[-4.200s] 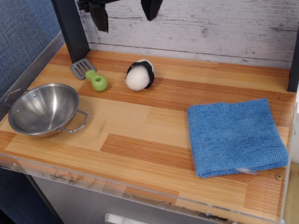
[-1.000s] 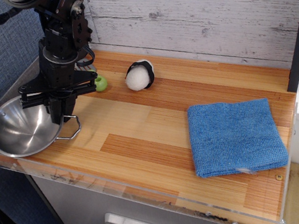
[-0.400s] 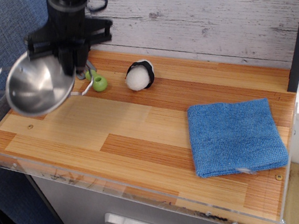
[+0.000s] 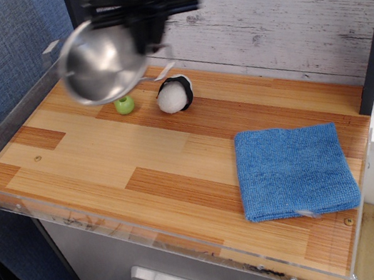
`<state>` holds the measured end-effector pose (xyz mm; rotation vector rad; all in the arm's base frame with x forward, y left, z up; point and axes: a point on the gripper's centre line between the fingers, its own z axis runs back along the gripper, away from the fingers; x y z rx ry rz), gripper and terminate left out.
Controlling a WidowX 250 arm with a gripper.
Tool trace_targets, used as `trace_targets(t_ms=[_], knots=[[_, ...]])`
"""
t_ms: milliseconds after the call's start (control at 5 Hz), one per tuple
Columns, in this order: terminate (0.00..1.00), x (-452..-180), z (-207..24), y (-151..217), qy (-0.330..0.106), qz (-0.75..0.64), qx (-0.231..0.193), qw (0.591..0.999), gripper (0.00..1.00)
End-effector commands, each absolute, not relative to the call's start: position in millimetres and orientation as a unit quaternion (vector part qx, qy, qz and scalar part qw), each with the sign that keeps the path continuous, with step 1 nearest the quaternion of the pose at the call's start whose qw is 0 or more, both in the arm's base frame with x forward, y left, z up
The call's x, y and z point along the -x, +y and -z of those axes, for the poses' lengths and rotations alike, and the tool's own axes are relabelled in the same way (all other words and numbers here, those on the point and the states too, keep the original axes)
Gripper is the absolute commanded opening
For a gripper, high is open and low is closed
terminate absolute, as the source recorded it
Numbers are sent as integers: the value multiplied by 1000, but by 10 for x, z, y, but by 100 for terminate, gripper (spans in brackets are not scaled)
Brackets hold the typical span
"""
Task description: Put the bowl between the sushi and towel.
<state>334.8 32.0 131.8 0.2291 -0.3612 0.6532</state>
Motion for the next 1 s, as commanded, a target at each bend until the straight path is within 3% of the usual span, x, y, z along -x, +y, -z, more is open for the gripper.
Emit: trace_targets(t_ms=[0, 800], knots=[[0, -3452, -1405, -251, -204, -235, -86, 947, 0], [0, -3644, -737, -561, -154, -164, -94, 970, 0]])
